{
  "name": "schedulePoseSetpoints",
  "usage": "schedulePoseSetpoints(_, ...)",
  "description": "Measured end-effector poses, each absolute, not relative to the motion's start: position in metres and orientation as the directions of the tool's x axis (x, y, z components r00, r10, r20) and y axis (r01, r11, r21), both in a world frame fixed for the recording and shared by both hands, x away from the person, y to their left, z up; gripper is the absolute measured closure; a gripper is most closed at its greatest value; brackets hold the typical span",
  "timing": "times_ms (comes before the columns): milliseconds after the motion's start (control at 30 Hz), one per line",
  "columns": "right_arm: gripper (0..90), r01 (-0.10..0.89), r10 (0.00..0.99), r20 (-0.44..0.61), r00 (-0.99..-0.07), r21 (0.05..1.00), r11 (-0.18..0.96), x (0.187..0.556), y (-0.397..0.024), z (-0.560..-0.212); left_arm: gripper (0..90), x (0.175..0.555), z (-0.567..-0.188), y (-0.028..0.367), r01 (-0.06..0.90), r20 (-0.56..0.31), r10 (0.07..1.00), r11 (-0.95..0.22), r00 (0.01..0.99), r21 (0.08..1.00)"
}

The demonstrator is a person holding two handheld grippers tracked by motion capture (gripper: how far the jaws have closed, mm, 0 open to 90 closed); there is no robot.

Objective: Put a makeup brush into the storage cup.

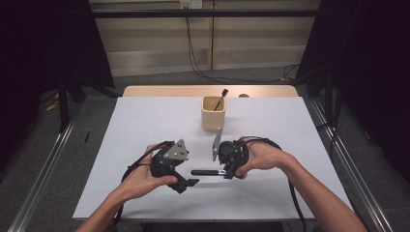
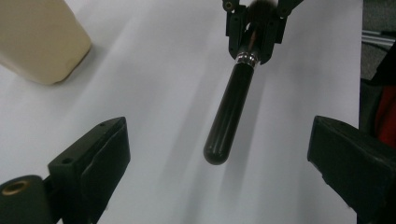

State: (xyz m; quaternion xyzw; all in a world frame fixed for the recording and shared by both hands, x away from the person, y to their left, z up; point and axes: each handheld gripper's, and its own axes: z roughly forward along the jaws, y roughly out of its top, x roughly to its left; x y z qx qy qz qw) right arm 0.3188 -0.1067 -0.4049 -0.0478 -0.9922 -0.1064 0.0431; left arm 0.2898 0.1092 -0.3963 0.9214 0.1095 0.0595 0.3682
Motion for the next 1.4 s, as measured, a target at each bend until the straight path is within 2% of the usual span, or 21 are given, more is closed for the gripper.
schedulePoseSetpoints(100, 71.3, 0.094, 0.076, 0.101, -0.992, 0.197, 0.976, 0.319, -0.106, -0.405, 6.3, 0.293, -0.397, 0.108, 0.175, 0.007, 0.245, -0.711, 0.969, 0.681)
schedulePoseSetpoints(200, 71.4, 0.091, 0.074, 0.101, -0.992, 0.181, 0.979, 0.319, -0.106, -0.406, 8.1, 0.297, -0.397, 0.105, 0.198, -0.024, 0.234, -0.754, 0.972, 0.626)
schedulePoseSetpoints(500, 71.4, 0.080, 0.063, 0.103, -0.993, 0.179, 0.981, 0.320, -0.105, -0.407, 8.2, 0.306, -0.403, 0.096, 0.191, -0.059, 0.189, -0.830, 0.980, 0.523)
schedulePoseSetpoints(600, 71.4, 0.084, 0.066, 0.104, -0.992, 0.180, 0.980, 0.320, -0.104, -0.408, 8.6, 0.308, -0.406, 0.095, 0.196, -0.083, 0.178, -0.838, 0.980, 0.510)
schedulePoseSetpoints(833, 71.4, 0.079, 0.061, 0.104, -0.993, 0.186, 0.979, 0.319, -0.104, -0.409, 7.9, 0.308, -0.409, 0.090, 0.162, -0.082, 0.140, -0.846, 0.987, 0.507)
schedulePoseSetpoints(967, 71.4, 0.071, 0.052, 0.104, -0.993, 0.184, 0.980, 0.319, -0.103, -0.409, 13.4, 0.310, -0.411, 0.089, 0.161, -0.080, 0.139, -0.849, 0.987, 0.503)
schedulePoseSetpoints(1100, 71.4, 0.071, 0.052, 0.106, -0.993, 0.186, 0.980, 0.318, -0.102, -0.409, 29.9, 0.311, -0.412, 0.085, 0.153, -0.090, 0.124, -0.856, 0.988, 0.494)
schedulePoseSetpoints(1400, 71.4, 0.070, 0.049, 0.101, -0.994, 0.207, 0.976, 0.318, -0.102, -0.410, 46.0, 0.315, -0.421, 0.075, 0.163, -0.132, 0.113, -0.864, 0.985, 0.476)
